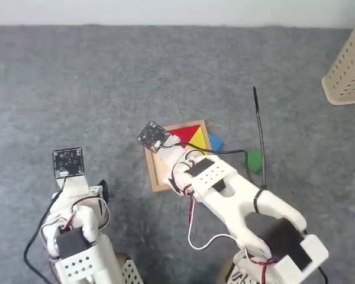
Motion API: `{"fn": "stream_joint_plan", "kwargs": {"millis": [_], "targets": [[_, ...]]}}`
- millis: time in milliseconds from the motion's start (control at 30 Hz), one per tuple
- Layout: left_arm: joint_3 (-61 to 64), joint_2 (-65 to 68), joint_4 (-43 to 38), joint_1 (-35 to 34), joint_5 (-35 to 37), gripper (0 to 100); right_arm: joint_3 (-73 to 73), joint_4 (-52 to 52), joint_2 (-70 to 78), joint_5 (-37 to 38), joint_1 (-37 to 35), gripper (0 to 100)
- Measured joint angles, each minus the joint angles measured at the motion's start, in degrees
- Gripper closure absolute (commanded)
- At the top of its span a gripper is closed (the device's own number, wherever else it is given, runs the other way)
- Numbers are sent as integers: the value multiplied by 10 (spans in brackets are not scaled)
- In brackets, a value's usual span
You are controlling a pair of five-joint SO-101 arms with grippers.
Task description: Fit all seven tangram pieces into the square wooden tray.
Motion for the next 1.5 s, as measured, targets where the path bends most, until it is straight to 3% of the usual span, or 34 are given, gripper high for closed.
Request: {"fn": "stream_joint_plan", "kwargs": {"millis": [333,700,933,1167,1333,1500], "targets": [[0,0,0,0,0,775,0,1,-4,0,4,993],[0,0,0,0,0,775,6,70,-108,0,18,993],[0,0,0,0,0,775,8,-84,-91,0,11,993],[0,0,0,0,0,775,8,-211,47,0,-4,993],[0,0,0,0,0,775,7,-226,64,0,-4,993],[0,0,0,0,0,775,-5,-157,57,3,-4,993]]}}
